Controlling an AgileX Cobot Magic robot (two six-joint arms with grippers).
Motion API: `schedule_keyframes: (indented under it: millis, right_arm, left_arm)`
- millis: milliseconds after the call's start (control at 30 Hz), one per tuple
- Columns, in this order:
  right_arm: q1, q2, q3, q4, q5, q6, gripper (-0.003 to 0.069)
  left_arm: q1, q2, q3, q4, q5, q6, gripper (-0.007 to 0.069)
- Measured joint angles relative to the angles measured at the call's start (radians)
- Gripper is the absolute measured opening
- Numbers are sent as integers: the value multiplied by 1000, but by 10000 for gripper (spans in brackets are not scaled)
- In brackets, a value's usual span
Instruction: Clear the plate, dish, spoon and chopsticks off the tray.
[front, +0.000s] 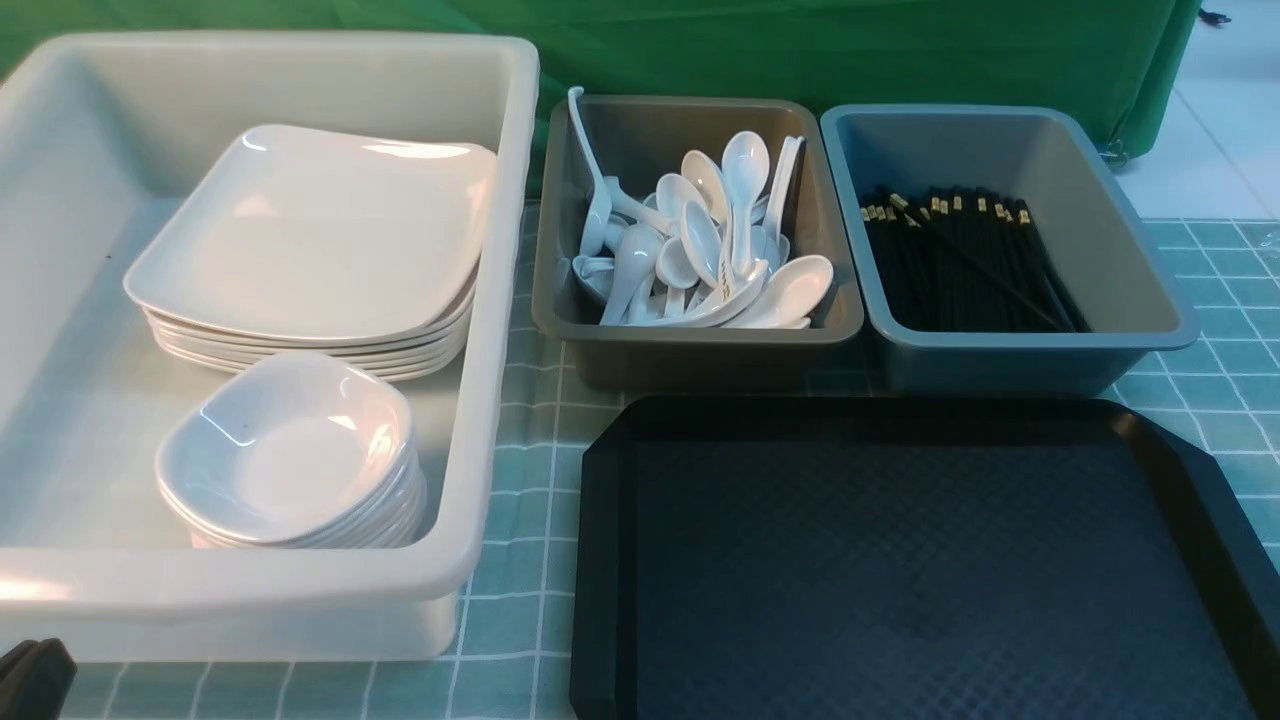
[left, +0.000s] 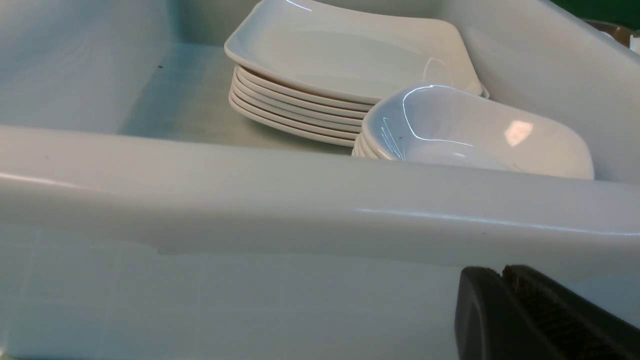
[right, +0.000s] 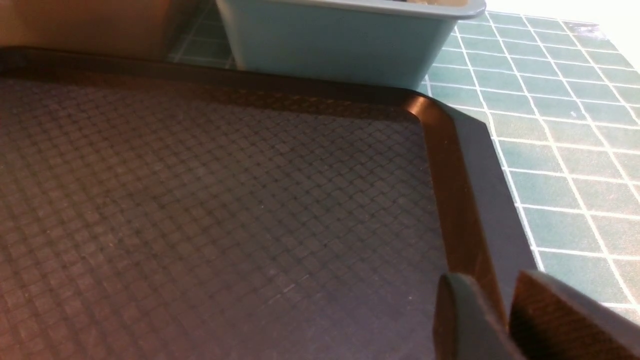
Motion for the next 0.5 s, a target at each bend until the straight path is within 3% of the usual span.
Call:
schedule_keyframes:
  millis: [500]
  right_arm:
    - [0, 0, 0, 0, 0, 0, 220]
  left_arm:
    - [0, 0, 0, 0, 0, 1, 17]
